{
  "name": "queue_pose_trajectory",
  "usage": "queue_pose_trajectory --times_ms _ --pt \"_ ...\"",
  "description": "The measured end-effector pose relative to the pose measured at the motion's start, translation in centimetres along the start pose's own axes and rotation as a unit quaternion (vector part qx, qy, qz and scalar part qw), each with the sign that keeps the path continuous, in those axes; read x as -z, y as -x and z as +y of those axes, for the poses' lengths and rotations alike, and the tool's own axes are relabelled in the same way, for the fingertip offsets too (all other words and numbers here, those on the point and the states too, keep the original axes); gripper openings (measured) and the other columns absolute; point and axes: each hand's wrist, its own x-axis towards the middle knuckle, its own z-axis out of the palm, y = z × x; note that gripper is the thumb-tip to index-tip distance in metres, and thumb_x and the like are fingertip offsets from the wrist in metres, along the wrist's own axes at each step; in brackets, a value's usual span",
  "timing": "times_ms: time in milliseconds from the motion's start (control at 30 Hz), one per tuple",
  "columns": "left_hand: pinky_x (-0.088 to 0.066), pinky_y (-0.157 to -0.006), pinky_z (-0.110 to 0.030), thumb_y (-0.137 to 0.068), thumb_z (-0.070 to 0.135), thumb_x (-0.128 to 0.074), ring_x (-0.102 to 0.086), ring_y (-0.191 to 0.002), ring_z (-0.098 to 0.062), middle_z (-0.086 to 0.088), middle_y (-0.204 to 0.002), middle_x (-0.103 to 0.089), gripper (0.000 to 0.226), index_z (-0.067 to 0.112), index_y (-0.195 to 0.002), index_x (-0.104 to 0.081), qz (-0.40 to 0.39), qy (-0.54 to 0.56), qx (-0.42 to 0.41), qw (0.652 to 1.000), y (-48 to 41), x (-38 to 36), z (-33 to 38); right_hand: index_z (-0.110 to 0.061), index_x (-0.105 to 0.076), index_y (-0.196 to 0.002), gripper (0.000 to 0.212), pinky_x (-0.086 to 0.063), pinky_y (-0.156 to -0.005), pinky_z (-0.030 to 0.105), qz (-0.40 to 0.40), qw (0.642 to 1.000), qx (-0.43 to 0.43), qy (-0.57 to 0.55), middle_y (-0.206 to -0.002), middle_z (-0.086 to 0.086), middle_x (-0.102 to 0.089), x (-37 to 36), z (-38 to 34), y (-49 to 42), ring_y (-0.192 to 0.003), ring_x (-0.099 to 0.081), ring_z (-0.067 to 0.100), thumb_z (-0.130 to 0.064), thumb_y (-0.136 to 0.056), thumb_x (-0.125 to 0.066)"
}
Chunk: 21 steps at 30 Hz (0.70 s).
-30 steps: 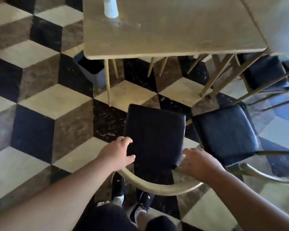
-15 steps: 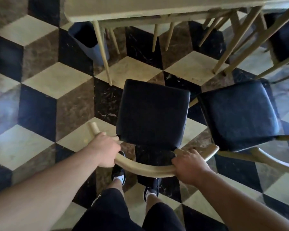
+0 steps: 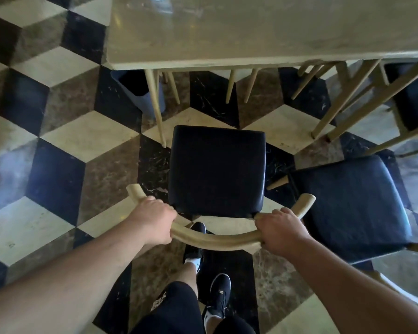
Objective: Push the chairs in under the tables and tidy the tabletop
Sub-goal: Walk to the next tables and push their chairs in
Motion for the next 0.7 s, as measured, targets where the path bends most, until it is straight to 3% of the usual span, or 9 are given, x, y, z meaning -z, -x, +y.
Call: queue_pose_trajectory --times_ms 367,700 --pt "-0.045 -0.1 -0.045 -0.079 0.054 -0.064 -0.064 -0.094 -0.018 0.011 -0.094 -0.068 0.032 0.035 -0.104 -0.07 0.0 -0.01 0.003 1.0 -6.7 6.2 -6.7 -0.032 -0.061 -0.112 0.026 -0.044 -0.101 0.045 0.002 1.0 0.02 0.019 -0.107 -0.007 -0.069 7.8 5.0 -8.8 -0.108 -0.064 0.023 -0.042 -0.088 -0.066" --pt "-0.049 -0.095 -0.044 -0.083 0.057 -0.07 -0.066 -0.088 -0.014 0.013 -0.09 -0.069 0.033 0.035 -0.107 -0.071 0.032 -0.014 -0.007 0.999 -13.0 11.6 -12.2 -0.034 -0.061 -0.11 0.025 -0.046 -0.097 0.043 0.003 0.999 0.034 0.036 -0.098 -0.008 -0.066 13.9 9.6 -16.1 -0.098 -0.064 0.02 -0.048 -0.089 -0.067"
